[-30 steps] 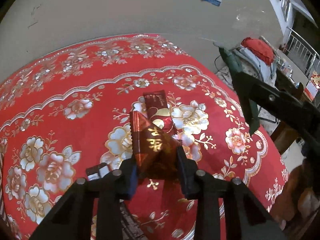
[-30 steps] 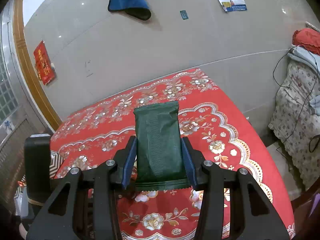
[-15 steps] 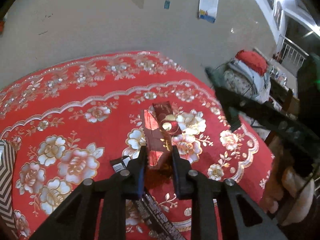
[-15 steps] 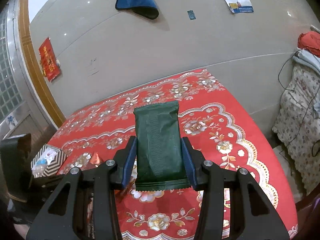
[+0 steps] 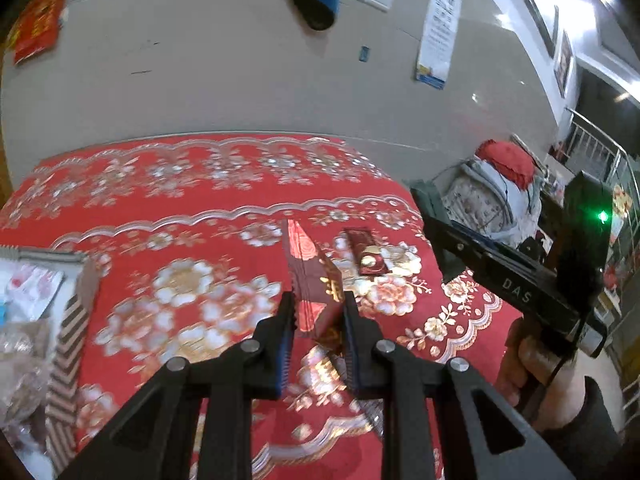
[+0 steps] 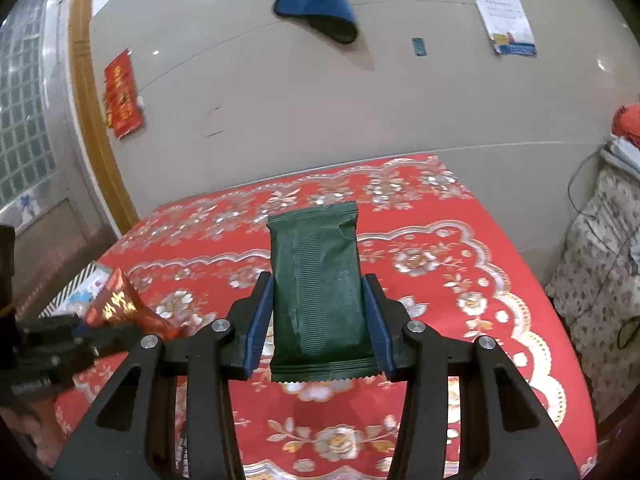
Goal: Organize snacks
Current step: 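Carry the green packet and red gold-printed packet over the white box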
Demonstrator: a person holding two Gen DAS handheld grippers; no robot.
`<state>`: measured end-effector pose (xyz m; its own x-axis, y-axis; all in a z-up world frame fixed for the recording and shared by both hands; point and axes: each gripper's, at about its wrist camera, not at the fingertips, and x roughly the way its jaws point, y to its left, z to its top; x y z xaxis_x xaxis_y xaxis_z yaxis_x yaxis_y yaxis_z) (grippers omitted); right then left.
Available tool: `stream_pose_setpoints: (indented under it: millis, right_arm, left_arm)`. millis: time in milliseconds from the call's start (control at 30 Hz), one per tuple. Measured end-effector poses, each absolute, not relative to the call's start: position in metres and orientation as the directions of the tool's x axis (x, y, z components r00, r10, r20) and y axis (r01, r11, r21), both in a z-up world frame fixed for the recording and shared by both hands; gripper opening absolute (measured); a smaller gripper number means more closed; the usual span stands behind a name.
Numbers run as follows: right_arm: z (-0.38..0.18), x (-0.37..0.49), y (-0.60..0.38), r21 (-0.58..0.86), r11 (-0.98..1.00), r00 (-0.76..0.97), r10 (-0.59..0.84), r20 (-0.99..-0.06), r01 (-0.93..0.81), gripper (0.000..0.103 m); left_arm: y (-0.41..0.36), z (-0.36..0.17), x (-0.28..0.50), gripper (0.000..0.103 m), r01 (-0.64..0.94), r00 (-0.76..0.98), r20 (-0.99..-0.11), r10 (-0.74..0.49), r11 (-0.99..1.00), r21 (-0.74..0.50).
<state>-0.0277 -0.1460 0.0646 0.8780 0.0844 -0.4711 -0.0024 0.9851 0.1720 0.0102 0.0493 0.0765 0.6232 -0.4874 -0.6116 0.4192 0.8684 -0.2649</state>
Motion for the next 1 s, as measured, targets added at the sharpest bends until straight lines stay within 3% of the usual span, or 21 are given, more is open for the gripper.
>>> stream_pose_setpoints:
  millis: [167,567,1000]
  right_arm:
    - [0.076,-0.042,-0.110,0.159,0.987,0.895,0.102,-0.434,-0.036,0.044]
    - [0.090,-0.038,0.016,0.107,0.975,0.870,0.223,-0.440,-0.196,0.044]
    - [0.074,0.006,0.162,0.084,0.914,0.756,0.378,-0.534,-0.398,0.044]
  left_arm:
    - [0.087,0.083,-0.003,0.024,0.370,0.650,-0.605,-0.459,0.887,-0.275]
    - [0.207,0.090,-0.033,0.024,0.254,0.718,-0.573,-0.396,0.915,-0.314]
    - [0.309,0.073,-0.021,0.024,0.070,0.759,-0.610,-0.227,0.960,-0.269]
